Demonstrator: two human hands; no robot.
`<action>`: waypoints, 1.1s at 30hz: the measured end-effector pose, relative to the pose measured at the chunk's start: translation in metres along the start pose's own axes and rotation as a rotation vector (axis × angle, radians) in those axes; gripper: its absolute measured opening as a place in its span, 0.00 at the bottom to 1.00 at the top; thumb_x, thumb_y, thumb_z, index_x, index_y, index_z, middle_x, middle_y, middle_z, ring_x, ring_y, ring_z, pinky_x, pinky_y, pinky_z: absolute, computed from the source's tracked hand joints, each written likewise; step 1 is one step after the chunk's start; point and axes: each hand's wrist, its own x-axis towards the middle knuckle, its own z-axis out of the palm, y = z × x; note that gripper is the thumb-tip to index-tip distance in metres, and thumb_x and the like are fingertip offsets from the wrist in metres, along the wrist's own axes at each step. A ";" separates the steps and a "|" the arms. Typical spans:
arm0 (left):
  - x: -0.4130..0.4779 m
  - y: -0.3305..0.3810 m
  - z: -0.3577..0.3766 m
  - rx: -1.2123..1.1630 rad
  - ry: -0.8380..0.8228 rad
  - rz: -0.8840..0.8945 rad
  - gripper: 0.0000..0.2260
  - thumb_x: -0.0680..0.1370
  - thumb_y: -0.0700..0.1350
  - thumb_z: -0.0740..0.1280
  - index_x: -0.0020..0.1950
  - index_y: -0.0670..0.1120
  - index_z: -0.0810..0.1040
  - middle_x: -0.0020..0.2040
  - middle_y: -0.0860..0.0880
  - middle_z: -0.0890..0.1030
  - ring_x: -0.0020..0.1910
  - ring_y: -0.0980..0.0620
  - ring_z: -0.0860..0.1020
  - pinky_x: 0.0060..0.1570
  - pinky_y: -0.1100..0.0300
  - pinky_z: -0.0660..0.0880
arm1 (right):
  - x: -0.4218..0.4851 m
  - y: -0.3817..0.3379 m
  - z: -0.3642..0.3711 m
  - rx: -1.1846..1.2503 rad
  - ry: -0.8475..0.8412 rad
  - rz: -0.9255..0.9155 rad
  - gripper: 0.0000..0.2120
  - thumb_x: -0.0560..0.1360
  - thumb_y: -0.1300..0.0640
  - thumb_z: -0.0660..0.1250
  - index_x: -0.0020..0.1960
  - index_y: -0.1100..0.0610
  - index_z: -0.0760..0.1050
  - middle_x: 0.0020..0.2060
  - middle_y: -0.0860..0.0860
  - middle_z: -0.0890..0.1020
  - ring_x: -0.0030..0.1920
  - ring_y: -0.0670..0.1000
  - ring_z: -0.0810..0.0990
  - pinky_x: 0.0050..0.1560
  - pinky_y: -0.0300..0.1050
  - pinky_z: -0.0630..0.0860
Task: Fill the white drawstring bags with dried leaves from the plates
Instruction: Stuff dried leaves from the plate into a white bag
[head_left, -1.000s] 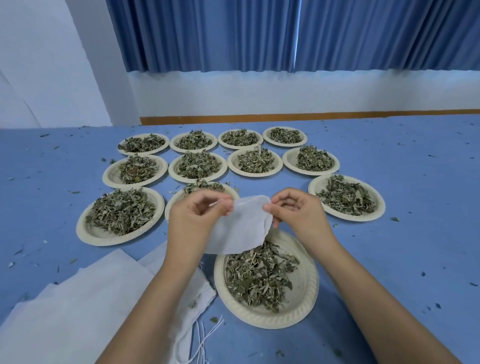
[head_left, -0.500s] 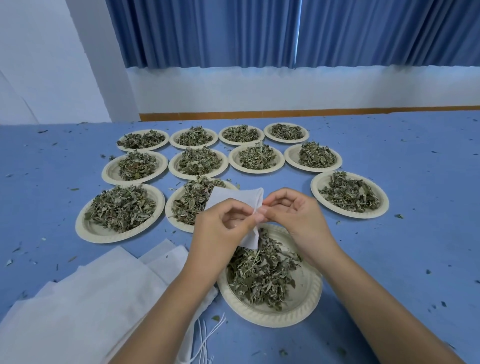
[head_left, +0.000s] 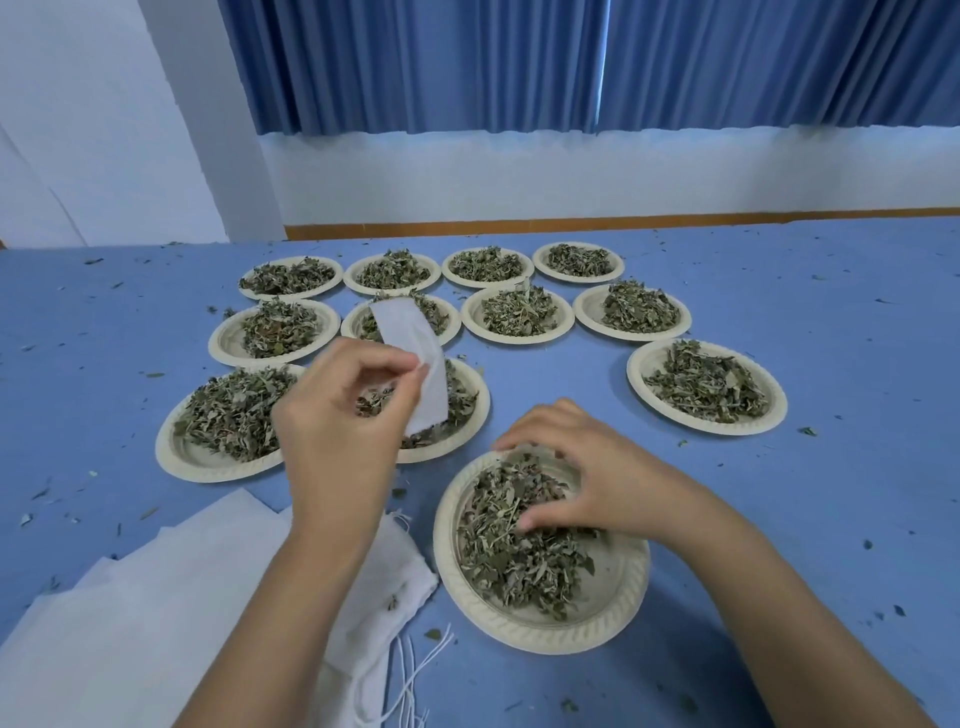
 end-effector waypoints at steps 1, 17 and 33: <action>0.000 0.002 -0.003 0.083 0.021 0.144 0.06 0.74 0.33 0.72 0.44 0.44 0.82 0.40 0.53 0.80 0.42 0.59 0.78 0.46 0.68 0.74 | 0.001 -0.001 0.005 -0.063 -0.042 -0.020 0.26 0.68 0.46 0.76 0.64 0.44 0.73 0.56 0.40 0.73 0.60 0.40 0.66 0.62 0.37 0.66; -0.021 -0.005 0.020 0.201 -0.502 -0.412 0.15 0.72 0.37 0.75 0.37 0.58 0.83 0.30 0.59 0.78 0.25 0.63 0.73 0.25 0.73 0.65 | -0.006 -0.006 -0.009 0.253 0.188 -0.076 0.05 0.69 0.63 0.76 0.45 0.59 0.84 0.41 0.47 0.84 0.44 0.45 0.82 0.51 0.40 0.77; -0.037 0.003 0.035 0.051 -0.397 -0.603 0.16 0.67 0.29 0.68 0.29 0.50 0.71 0.21 0.59 0.70 0.23 0.62 0.67 0.27 0.73 0.63 | -0.004 -0.007 0.011 0.579 0.476 -0.099 0.08 0.71 0.68 0.73 0.42 0.57 0.81 0.40 0.48 0.84 0.44 0.49 0.82 0.49 0.43 0.78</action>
